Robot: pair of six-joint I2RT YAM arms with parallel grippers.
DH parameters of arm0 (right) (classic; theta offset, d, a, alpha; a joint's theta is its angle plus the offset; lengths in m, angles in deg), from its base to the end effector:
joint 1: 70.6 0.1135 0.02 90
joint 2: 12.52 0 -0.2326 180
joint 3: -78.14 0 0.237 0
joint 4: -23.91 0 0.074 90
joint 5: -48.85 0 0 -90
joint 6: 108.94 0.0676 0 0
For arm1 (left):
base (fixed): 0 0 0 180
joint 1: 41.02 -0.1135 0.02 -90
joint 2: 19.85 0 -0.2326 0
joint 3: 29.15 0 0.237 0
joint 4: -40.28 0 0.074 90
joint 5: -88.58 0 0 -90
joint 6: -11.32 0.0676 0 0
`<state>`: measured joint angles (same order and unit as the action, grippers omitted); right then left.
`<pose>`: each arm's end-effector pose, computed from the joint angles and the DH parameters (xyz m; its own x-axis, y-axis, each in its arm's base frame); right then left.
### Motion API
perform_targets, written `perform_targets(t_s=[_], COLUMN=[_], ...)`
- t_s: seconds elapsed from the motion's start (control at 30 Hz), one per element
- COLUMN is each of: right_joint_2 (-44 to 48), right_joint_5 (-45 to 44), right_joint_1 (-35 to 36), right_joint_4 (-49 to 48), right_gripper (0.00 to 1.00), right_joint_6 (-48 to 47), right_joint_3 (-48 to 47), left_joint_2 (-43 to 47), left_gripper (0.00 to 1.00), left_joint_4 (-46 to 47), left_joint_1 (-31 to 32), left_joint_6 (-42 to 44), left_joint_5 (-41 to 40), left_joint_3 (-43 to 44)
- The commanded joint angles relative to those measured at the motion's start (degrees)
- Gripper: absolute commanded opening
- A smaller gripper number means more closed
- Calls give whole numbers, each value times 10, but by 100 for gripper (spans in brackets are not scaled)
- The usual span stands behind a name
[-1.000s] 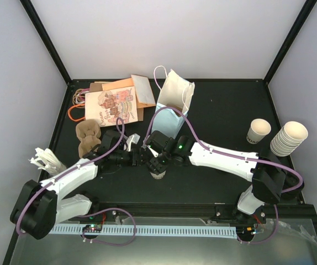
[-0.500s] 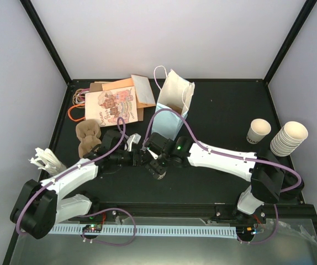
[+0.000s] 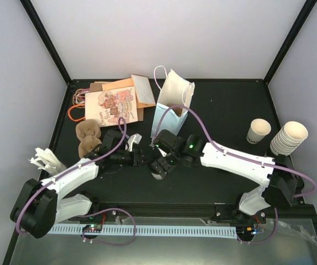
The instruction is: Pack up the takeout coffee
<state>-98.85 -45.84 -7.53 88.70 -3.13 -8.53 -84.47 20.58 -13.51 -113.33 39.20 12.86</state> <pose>0.1422 0.2677 0.2195 -0.6309 -0.6424 -0.4351 -0.7283 0.6837 0.0465 0.1852 -0.1461 0.1482 -0.9333 -0.0005 -0.3592 0.3003 0.5477 -0.7810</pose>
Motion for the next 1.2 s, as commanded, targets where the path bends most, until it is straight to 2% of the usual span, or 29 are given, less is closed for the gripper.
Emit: perform_targets(t_s=[0.0,0.27,0.4,1.17], right_joint_2=[38,121,127,96], right_joint_5=[8,83,104,87], right_joint_1=[-27,-63,-63,-71], right_joint_4=[-14,-112,-144,-164], right_gripper=[99,81,72,67], right_joint_6=[33,93,109,122], right_joint_3=[32,146,179,226], left_joint_2=[-11,-13,-14,-21], left_gripper=[51,51,50,50], left_joint_4=[-37,-38,-38,-41], left_joint_1=[6,9,10,15], left_joint_6=[11,10,10,12], left_joint_5=[-29,-32,-32,-35], left_joint_3=[12,13,14,10])
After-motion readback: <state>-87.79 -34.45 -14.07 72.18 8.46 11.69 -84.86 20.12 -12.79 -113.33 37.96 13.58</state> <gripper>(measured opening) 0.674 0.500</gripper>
